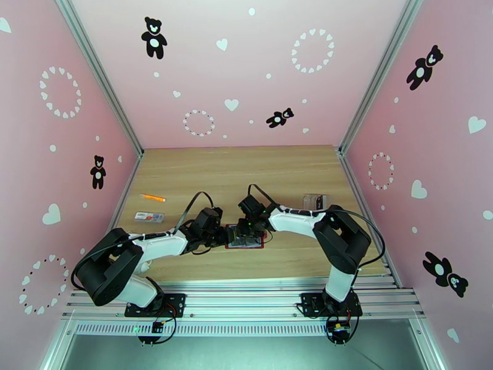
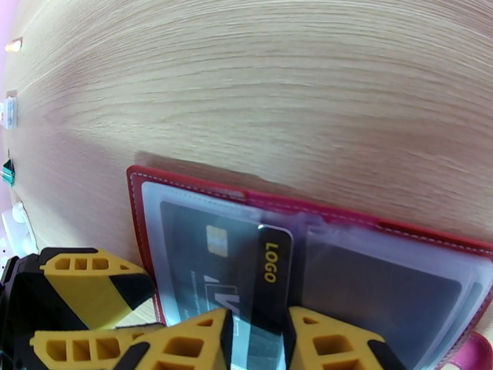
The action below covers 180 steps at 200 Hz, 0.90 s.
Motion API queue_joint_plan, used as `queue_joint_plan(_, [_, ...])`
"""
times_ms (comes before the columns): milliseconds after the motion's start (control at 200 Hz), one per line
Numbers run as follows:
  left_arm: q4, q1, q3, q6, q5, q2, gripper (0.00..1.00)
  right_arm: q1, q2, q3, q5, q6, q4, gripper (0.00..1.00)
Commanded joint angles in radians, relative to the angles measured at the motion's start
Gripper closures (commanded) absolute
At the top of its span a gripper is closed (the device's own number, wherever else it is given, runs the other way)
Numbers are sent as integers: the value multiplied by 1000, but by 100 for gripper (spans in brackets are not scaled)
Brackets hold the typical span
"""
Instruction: Put the credit cards into the card holder
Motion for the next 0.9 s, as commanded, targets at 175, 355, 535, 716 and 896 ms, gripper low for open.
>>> queue_joint_plan(175, [-19,-3,-17,-4,-16,-6,58,36,17,-12,-25,92,52,74])
queue_joint_plan(355, [-16,-2,-21,-7,-16,-9,58,36,-14,-50,-46,160,99,74])
queue_joint_plan(535, [-9,-2,-23,-13,-17,-8,58,36,-25,-61,-74,188,118,74])
queue_joint_plan(716, [-8,-4,-27,-15,-19,-11,58,36,-53,-61,-63,194,93,73])
queue_joint_plan(896, [-13,-5,-28,-14,-20,-21,58,36,-71,-52,-26,173,28,72])
